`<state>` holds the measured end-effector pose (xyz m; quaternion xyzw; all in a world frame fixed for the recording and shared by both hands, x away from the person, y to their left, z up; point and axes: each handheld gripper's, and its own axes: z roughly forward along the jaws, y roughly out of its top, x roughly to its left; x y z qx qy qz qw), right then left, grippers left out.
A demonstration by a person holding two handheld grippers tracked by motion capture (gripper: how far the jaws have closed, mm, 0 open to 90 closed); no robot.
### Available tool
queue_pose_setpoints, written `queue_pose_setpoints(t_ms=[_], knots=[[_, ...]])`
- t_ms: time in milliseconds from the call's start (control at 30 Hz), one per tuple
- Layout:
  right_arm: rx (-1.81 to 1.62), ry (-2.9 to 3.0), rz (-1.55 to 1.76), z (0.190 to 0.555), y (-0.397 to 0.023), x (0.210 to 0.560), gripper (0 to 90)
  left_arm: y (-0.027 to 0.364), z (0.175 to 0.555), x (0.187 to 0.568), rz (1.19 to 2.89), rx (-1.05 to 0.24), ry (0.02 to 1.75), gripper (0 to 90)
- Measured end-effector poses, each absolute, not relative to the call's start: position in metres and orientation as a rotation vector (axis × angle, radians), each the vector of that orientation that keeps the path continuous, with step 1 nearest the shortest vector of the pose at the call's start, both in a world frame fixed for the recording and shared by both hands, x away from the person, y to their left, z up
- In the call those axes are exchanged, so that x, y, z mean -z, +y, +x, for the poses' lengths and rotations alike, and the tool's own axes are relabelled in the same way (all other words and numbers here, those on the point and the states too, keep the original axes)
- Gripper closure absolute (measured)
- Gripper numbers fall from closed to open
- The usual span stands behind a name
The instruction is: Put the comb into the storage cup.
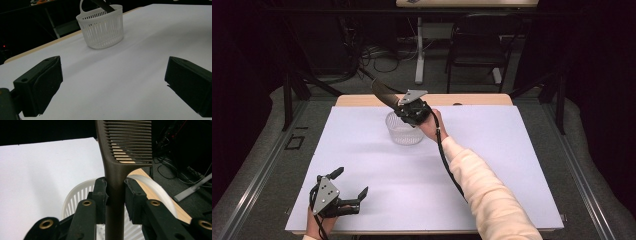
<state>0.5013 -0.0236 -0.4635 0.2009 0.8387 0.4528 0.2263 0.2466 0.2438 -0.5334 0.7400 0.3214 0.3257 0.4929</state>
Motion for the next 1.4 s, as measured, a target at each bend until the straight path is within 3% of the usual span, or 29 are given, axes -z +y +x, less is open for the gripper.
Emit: queue_pose_setpoints(t_ms=[1400], knots=[[-1.184,2.408,0.527,0.505,-0.016,0.49,71.9,0.245,0.247,0.534,1.795,-0.777,0.773,1.5]])
